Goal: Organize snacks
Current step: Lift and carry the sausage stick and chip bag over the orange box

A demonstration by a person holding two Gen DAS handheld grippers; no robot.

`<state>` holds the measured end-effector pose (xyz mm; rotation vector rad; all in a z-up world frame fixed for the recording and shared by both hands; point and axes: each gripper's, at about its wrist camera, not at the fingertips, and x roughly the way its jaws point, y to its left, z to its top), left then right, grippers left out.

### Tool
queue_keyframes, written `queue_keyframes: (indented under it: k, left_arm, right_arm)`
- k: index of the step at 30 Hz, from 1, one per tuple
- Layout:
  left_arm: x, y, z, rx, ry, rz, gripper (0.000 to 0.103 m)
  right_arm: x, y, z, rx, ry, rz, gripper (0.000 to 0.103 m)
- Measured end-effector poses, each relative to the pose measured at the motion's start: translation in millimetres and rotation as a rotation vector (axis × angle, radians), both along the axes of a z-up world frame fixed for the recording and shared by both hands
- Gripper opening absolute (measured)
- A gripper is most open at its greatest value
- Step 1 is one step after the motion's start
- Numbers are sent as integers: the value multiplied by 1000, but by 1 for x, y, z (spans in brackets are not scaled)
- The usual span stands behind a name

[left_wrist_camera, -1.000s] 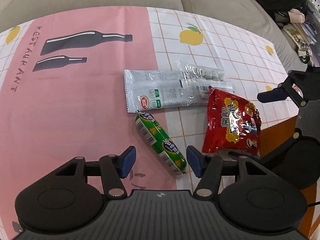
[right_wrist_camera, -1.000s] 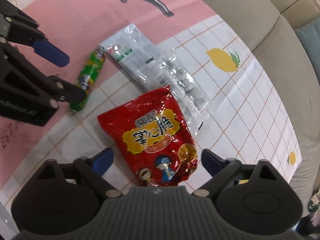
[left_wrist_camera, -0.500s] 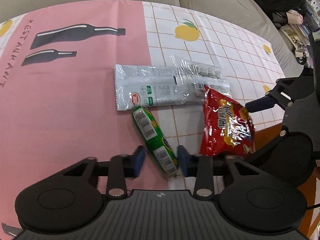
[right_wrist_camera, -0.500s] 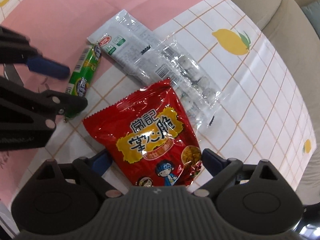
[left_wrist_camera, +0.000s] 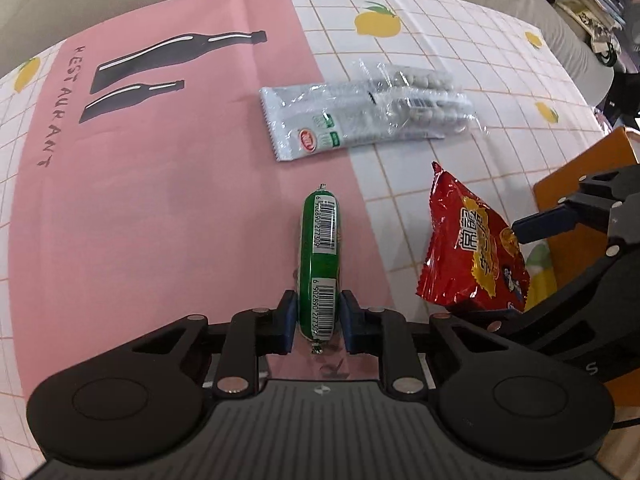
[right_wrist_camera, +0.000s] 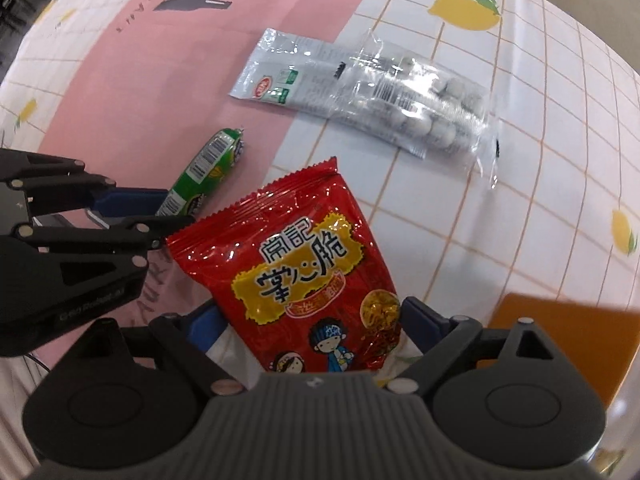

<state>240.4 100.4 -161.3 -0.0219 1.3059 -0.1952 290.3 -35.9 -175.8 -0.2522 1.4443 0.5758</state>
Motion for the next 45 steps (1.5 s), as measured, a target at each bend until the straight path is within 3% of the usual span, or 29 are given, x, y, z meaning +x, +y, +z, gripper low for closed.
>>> queue_keyframes:
  k: [2, 4, 10, 15, 20, 26, 33, 39, 45]
  left_arm:
    - [-2, 2, 1, 0, -7, -2, 26]
    - [-2, 5, 2, -11, -25, 7, 41]
    - [-5, 16, -2, -95, -75, 78, 59]
    - [-6, 16, -4, -126, -109, 123, 60]
    - [-7, 6, -6, -90, -144, 99, 60]
    - [-10, -10, -7, -6, -188, 50, 53]
    - [-15, -19, -8, 78, -214, 15, 25]
    - [-20, -17, -7, 62, -214, 52, 25]
    - [-32, -8, 1, -3, -209, 127, 25]
  right_arm:
    - [-6, -2, 0, 8, -45, 7, 93]
    - [-14, -2, 1, 11, -90, 14, 93]
    - [-31, 4, 0, -30, -211, 57, 94]
    - [-26, 12, 0, -57, -267, 104, 98]
    - [-23, 12, -6, -82, -241, 84, 97]
    - [-37, 10, -4, -80, -256, 29, 85]
    - [-55, 1, -6, -45, -258, -134, 82]
    - [-68, -6, -7, -18, -269, -250, 78]
    - [-85, -6, -2, 4, -294, -276, 75]
